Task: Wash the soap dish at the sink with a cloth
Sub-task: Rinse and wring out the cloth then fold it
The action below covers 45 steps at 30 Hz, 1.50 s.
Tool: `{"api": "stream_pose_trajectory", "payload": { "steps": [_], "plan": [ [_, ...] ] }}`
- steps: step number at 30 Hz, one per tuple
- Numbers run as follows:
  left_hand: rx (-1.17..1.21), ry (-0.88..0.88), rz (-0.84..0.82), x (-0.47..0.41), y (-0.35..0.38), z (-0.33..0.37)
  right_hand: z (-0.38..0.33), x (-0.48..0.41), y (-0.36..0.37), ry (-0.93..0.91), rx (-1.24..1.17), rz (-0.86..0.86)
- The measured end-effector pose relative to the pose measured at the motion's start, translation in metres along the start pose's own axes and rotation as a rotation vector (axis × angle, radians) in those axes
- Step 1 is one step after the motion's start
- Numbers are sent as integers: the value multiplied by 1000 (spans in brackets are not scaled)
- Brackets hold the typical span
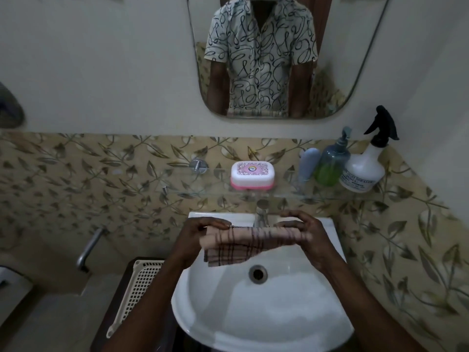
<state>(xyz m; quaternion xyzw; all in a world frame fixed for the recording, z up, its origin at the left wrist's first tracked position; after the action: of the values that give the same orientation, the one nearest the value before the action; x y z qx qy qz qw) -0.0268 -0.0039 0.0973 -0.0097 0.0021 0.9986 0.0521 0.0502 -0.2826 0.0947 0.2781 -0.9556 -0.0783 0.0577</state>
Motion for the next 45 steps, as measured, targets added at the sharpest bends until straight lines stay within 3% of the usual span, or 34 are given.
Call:
{"api": "stream_pose_trajectory", "payload": {
  "steps": [3,5,8,13,18,20,22,24,27,32,37,41,45],
  "plan": [
    [-30,-61,58,-6,-4,-4,3,-10,3,12,125,78],
    [-22,-102,100,-9,-12,-9,-1,-14,5,9,200,35],
    [1,-122,-6,-12,-15,-10,-6,-19,8,26,224,-60],
    [204,-189,-33,-10,-15,-17,-1,-23,4,150,124,30],
    [618,-248,-60,5,-2,-37,29,-16,9,338,-275,-19],
    [566,-323,-82,10,6,-50,35,-13,8,366,-198,-14],
    [442,-379,-90,14,14,-59,37,-13,10,371,33,-2],
    [450,-417,-6,18,11,-68,37,-14,16,356,204,-1],
    [415,-406,86,20,2,-69,42,-17,21,367,256,72],
    [335,-473,209,45,-17,-84,71,-22,44,536,-126,153],
    [549,-376,396,103,-38,-96,86,-51,112,486,263,-64],
    [771,-337,586,159,-85,-107,88,-92,202,385,392,-288],
    [822,-264,810,208,-139,-136,114,-141,293,324,555,-461]
  ]
}}
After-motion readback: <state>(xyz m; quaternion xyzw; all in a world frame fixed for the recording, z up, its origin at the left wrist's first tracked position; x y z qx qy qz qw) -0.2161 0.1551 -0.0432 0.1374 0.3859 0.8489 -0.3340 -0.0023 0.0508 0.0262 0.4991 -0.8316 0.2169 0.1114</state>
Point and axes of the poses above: each hand's wrist, its own x-axis away from the middle knuckle, its own y-axis out of the palm, z = x × y, the point moved 6 cm from there along -x, towards the middle knuckle, and after that the axes turned 13 degrees about -z, right-handed, at the moved point
